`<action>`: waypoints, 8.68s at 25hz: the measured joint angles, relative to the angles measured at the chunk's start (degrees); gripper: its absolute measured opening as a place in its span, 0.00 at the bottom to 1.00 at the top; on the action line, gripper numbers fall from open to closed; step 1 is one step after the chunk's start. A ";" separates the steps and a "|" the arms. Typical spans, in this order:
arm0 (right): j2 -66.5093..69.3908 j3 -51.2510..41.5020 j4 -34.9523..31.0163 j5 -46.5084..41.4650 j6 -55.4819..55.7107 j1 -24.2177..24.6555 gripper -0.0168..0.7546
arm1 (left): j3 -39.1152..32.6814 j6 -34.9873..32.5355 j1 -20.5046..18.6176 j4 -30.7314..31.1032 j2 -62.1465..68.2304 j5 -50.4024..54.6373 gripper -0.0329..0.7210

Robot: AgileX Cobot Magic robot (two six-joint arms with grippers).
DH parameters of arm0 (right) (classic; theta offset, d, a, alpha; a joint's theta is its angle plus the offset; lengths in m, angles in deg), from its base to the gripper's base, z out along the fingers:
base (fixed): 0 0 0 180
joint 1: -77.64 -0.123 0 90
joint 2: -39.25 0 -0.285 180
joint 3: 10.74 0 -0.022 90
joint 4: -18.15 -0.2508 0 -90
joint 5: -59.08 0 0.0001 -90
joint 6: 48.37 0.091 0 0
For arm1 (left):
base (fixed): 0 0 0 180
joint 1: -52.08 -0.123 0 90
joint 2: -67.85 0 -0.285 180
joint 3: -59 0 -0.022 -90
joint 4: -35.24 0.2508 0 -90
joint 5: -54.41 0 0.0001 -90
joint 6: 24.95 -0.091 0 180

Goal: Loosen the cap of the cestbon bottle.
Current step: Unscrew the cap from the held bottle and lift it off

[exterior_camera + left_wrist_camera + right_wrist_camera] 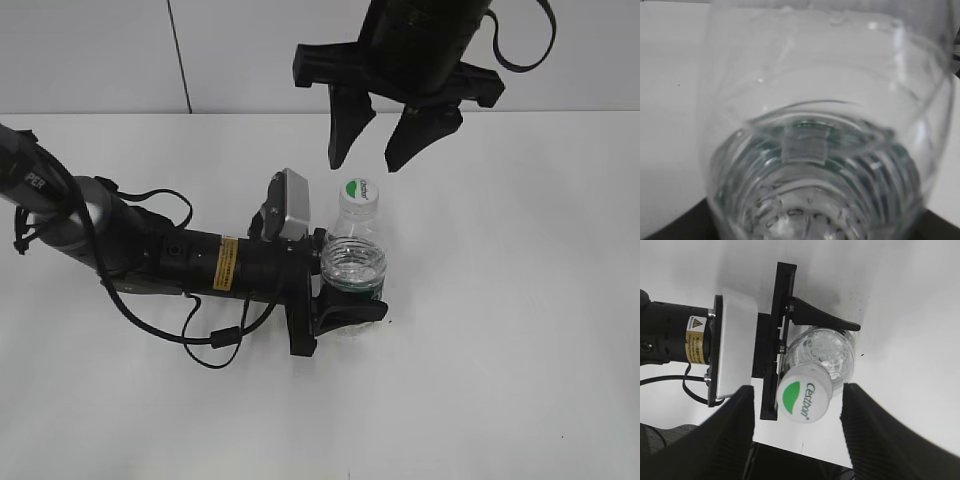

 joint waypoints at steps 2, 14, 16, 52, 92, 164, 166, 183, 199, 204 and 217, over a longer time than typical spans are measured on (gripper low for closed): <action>0.00 0.00 -0.39 0.00 2.63 0.00 0.57 | 0.00 0.00 0.00 -0.05 0.00 0.00 0.58; -0.06 -1.79 -0.95 -0.04 4.48 0.00 0.57 | 0.00 0.00 0.00 -0.16 0.00 -0.02 0.58; -0.06 -1.79 -0.57 -0.04 4.54 0.00 0.57 | 0.00 0.00 0.00 -0.16 0.00 -0.02 0.58; 2.74 -1.97 -1.04 -0.04 4.48 0.00 0.51 | 0.00 0.00 0.00 -0.33 0.00 -0.02 0.58; 2.74 -1.82 -1.55 -0.16 -61.95 0.00 0.40 | 0.00 -0.22 0.00 0.63 0.00 0.09 0.58; 1.73 -1.13 -4.39 -0.16 -108.06 0.00 0.59 | 0.00 -0.20 -0.24 2.69 0.00 -1.74 0.58; 0.47 -1.13 -4.76 -0.16 -103.42 0.00 0.59 | 0.00 -0.20 -0.24 2.69 0.00 -1.74 0.58; -3.26 10.93 2.81 -0.22 -31.65 0.00 0.59 | 0.00 -0.20 -0.24 2.83 0.00 -1.79 0.58; -3.26 1.60 -0.13 -0.22 0.85 0.00 0.60 | 0.00 -0.20 -0.24 2.91 0.00 -1.84 0.58; -3.26 -2.38 -2.13 -0.22 1.66 0.00 0.60 | 0.00 -0.20 -0.24 2.96 0.00 -1.89 0.58; -2.81 -3.61 -0.20 -0.22 4.96 0.00 0.60 | 0.00 -0.20 -0.24 2.96 0.00 -1.91 0.58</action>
